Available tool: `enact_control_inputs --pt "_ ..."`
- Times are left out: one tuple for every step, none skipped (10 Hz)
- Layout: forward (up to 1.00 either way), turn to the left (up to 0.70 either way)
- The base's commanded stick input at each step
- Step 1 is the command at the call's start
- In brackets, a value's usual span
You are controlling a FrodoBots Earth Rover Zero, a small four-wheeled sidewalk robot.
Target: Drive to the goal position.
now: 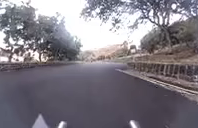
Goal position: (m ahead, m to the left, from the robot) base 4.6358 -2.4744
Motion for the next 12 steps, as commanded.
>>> enact_control_inputs --pt "0.7 0.0" --pt "0.7 0.0" --pt "0.7 0.0" --pt "0.7 0.0" --pt "0.7 0.0" --pt "0.7 0.0" --pt "0.7 0.0" --pt "0.7 0.0" --pt "0.7 0.0" --pt "0.7 0.0" --pt "0.7 0.0" --pt "0.7 0.0"
